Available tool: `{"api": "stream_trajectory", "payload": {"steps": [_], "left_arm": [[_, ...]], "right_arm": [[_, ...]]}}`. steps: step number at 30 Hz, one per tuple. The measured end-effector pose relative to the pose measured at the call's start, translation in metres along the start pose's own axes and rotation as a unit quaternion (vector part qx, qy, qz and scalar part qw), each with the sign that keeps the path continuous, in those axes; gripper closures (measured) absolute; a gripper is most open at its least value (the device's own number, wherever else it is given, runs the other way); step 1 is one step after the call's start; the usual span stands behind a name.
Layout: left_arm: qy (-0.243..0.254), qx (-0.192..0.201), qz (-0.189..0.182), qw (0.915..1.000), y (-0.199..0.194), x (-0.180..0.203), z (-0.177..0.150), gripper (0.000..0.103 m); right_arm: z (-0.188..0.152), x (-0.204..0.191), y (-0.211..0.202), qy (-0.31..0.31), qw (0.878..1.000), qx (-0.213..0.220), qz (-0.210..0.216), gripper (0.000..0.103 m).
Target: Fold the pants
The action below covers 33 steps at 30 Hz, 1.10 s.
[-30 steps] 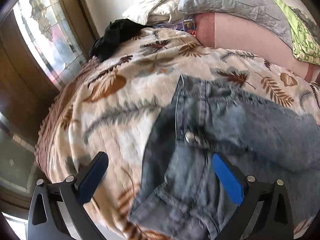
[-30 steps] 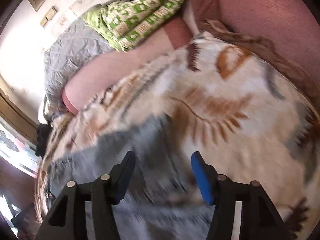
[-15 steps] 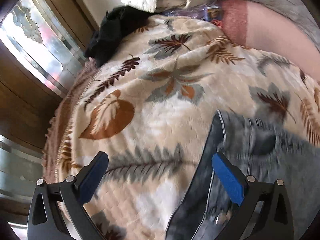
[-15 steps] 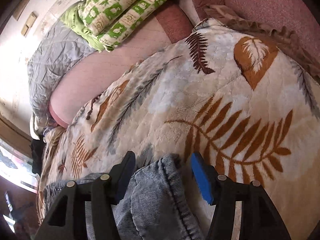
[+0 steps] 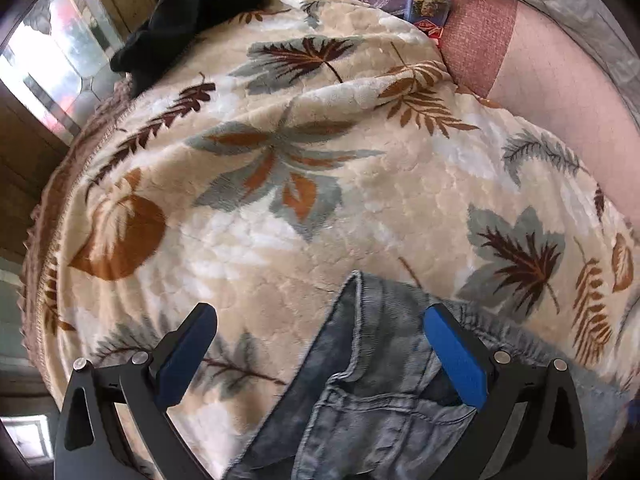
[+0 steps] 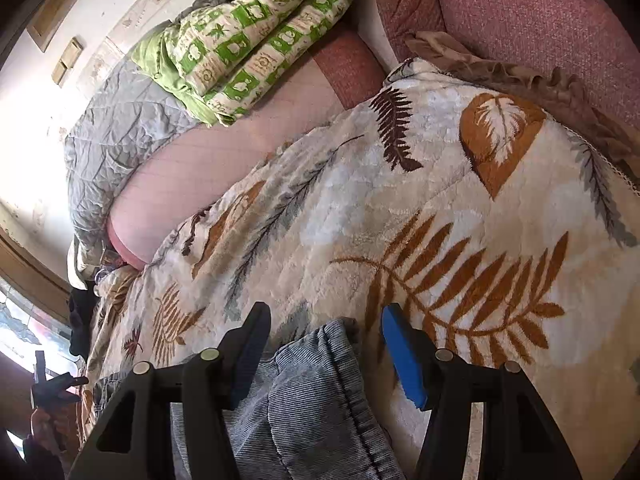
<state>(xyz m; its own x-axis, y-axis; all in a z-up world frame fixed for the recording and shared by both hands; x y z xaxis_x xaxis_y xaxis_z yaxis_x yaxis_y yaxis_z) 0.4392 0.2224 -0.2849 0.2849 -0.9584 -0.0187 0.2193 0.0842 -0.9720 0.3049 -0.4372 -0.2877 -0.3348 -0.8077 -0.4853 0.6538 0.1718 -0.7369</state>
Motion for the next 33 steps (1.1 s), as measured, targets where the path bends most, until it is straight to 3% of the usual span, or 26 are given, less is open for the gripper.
{"api": "stream_trajectory", "payload": {"steps": [4, 5, 8, 10, 13, 14, 15, 19, 26, 31, 33], "left_arm": [[-0.006, -0.013, -0.009, 0.9999, 0.011, 0.006, 0.0, 0.004], [-0.007, -0.018, -0.017, 0.9997, 0.014, 0.008, -0.002, 0.008], [-0.004, -0.041, -0.039, 0.9984, 0.026, 0.017, -0.007, 0.041], [-0.008, -0.06, -0.058, 0.9965, 0.035, 0.023, -0.011, 0.052], [-0.005, -0.068, -0.066, 0.9955, 0.044, 0.028, -0.017, 0.077], [0.001, -0.068, -0.071, 0.9952, 0.045, 0.032, -0.018, 0.09], [0.007, -0.067, -0.072, 0.9952, 0.045, 0.034, -0.019, 0.094], [0.018, -0.051, -0.067, 0.9963, 0.04, 0.04, -0.02, 0.096], [0.027, -0.064, -0.068, 0.9953, 0.044, 0.056, -0.024, 0.094], [0.043, -0.042, -0.054, 0.9967, 0.039, 0.054, -0.026, 0.097], [0.051, -0.032, -0.046, 0.9972, 0.034, 0.048, -0.026, 0.1]], "right_arm": [[0.003, -0.002, -0.003, -0.008, 1.0, 0.003, -0.001, 0.041], [0.004, -0.001, -0.005, -0.006, 1.0, 0.005, 0.0, 0.041], [0.007, -0.001, -0.009, -0.006, 1.0, 0.004, 0.003, 0.041], [0.007, -0.001, -0.011, -0.011, 1.0, -0.002, 0.007, 0.041], [0.008, 0.005, -0.016, -0.001, 1.0, 0.002, 0.025, 0.041], [0.008, 0.007, -0.016, 0.006, 1.0, 0.0, 0.029, 0.041], [0.009, 0.009, -0.016, 0.011, 0.999, 0.0, 0.035, 0.041], [0.008, 0.014, -0.008, 0.016, 0.999, -0.013, 0.042, 0.041], [0.0, 0.002, 0.017, 0.007, 0.997, -0.054, 0.051, 0.041], [-0.01, -0.005, 0.042, 0.007, 0.997, -0.071, 0.031, 0.041], [-0.014, -0.004, 0.051, 0.005, 0.997, -0.075, 0.015, 0.047]]}}
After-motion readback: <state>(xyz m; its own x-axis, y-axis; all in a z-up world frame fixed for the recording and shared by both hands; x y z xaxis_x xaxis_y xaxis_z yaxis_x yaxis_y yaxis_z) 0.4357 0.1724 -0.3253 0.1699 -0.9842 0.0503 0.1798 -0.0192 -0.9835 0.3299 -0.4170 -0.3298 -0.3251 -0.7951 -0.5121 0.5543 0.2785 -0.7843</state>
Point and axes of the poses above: each gripper's, at about its wrist camera, not at the fingertips, and y roughly the way its jaws point, x to its right, z to its top, the point moved 8 cm from there along y, roughly the way its jaws point, and after that the axes turned 3 degrees about -x, right-handed, at the moved point
